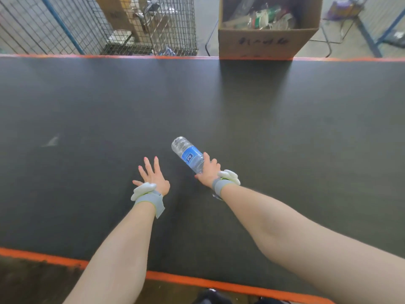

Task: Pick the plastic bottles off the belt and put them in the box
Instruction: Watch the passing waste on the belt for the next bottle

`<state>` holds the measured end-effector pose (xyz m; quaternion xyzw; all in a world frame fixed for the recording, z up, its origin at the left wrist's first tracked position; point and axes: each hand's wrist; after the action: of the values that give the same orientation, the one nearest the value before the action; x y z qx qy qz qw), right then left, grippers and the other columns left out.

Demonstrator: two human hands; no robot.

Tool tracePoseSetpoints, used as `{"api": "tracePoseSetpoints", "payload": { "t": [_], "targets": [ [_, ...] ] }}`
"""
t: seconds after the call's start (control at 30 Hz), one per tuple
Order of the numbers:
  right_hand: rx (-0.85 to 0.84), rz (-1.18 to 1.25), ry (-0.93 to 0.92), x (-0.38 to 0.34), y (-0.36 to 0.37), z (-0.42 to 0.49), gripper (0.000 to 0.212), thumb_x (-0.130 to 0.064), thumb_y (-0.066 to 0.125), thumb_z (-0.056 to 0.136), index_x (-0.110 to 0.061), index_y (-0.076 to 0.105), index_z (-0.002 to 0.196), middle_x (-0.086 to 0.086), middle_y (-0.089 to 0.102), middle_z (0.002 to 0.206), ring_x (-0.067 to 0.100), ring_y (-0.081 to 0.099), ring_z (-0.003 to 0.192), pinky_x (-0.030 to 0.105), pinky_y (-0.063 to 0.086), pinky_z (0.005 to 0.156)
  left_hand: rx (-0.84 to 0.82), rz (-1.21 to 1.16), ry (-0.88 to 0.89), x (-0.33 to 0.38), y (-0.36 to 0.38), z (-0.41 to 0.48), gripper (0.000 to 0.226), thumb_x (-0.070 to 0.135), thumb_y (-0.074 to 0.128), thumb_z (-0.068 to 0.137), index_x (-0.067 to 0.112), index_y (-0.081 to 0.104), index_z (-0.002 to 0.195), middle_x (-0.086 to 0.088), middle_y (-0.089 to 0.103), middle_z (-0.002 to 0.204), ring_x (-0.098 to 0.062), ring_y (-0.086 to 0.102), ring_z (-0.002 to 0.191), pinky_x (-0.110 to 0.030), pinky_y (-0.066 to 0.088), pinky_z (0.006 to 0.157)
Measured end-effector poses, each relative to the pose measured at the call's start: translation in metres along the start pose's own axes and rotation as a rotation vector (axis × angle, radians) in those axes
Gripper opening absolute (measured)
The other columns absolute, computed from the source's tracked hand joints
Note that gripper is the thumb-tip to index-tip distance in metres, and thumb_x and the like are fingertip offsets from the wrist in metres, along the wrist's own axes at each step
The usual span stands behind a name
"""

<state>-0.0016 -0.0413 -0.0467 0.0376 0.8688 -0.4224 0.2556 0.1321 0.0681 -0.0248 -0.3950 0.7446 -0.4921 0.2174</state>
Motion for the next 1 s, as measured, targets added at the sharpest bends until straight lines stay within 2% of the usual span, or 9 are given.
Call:
{"api": "tracePoseSetpoints", "payload": {
  "t": [0.17,0.4,0.5,0.57,0.63,0.7,0.8,0.93,1.0],
  "targets": [
    [0.071,0.283,0.15,0.002,-0.08,0.045,0.08,-0.035,0.066,0.086,-0.019,0.018,0.147,0.013,0.036,0.137,0.037,0.043,0.126,0.045,0.036,0.106,-0.017,-0.062,0.11,0.084,-0.033,0.036,0.085,0.02,0.05,0.092,0.026,-0.009,0.152,0.001,-0.022,0.157,-0.029,-0.012,0.147,-0.058,0.014,0.115],
    [0.284,0.772,0.234,-0.01,-0.218,0.142,0.077,-0.044,0.067,0.082,-0.008,0.029,0.139,0.014,0.046,0.134,0.034,0.049,0.122,0.042,0.042,0.103,-0.053,-0.263,0.104,0.198,-0.078,0.097,0.081,0.027,0.051,0.093,0.019,-0.002,0.153,-0.005,-0.016,0.159,-0.03,-0.008,0.147,-0.045,0.005,0.119],
    [0.4,0.881,0.236,-0.022,-0.299,0.206,0.09,-0.065,0.06,0.078,-0.009,0.03,0.14,0.016,0.041,0.14,0.034,0.043,0.128,0.042,0.034,0.109,-0.061,-0.287,0.144,0.243,-0.093,0.132,0.08,0.027,0.05,0.093,0.018,-0.002,0.153,-0.005,-0.014,0.159,-0.029,-0.007,0.147,-0.046,0.007,0.12],
    [0.42,0.976,0.186,-0.013,-0.356,0.28,0.095,-0.07,0.056,0.076,-0.009,0.03,0.145,0.015,0.035,0.148,0.034,0.036,0.137,0.044,0.029,0.114,-0.059,-0.311,0.172,0.269,-0.101,0.156,0.08,0.026,0.05,0.092,0.018,-0.002,0.153,-0.005,-0.013,0.159,-0.03,-0.007,0.147,-0.046,0.008,0.119],
    [0.403,1.078,0.127,-0.009,-0.409,0.343,0.104,-0.072,0.064,0.062,-0.016,0.036,0.145,0.009,0.043,0.146,0.032,0.044,0.134,0.048,0.039,0.109,-0.051,-0.331,0.196,0.291,-0.106,0.178,0.079,0.023,0.05,0.092,0.017,0.0,0.153,-0.005,-0.011,0.159,-0.03,-0.005,0.147,-0.046,0.01,0.119],
    [0.392,1.19,0.073,-0.004,-0.447,0.385,0.107,-0.065,0.071,0.057,-0.024,0.031,0.146,0.004,0.044,0.144,0.027,0.05,0.129,0.046,0.044,0.105,-0.036,-0.354,0.207,0.31,-0.107,0.199,0.077,0.022,0.05,0.093,0.016,0.001,0.153,-0.005,-0.009,0.159,-0.029,-0.001,0.146,-0.046,0.013,0.117],
    [0.378,1.202,0.087,0.006,-0.458,0.395,0.105,-0.041,0.072,0.073,-0.025,0.006,0.152,0.005,0.031,0.149,0.024,0.043,0.132,0.043,0.037,0.111,-0.027,-0.378,0.227,0.327,-0.098,0.218,0.074,0.021,0.048,0.095,0.016,0.003,0.153,-0.005,-0.007,0.159,-0.028,0.002,0.146,-0.045,0.018,0.115],
    [0.441,1.169,0.059,0.017,-0.45,0.373,0.088,-0.022,0.061,0.09,-0.027,0.001,0.154,0.005,0.021,0.156,0.027,0.032,0.138,0.045,0.031,0.114,-0.073,-0.369,0.288,0.334,-0.075,0.218,0.073,0.021,0.049,0.095,0.016,0.004,0.153,-0.004,-0.007,0.159,-0.028,0.003,0.145,-0.046,0.02,0.113],
    [0.459,1.173,0.036,0.019,-0.45,0.367,0.083,-0.024,0.06,0.093,-0.027,0.003,0.154,0.006,0.024,0.155,0.027,0.034,0.138,0.044,0.033,0.113,-0.095,-0.345,0.291,0.33,-0.065,0.216,0.074,0.021,0.049,0.095,0.017,0.004,0.153,-0.003,-0.008,0.158,-0.028,0.003,0.145,-0.046,0.02,0.113]
  ]
}}
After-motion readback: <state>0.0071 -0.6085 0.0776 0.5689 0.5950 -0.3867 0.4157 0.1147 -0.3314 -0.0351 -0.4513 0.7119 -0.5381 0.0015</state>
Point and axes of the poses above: each hand's wrist, its own z-axis towards the middle knuckle, its own y-axis out of the palm, x = y × z
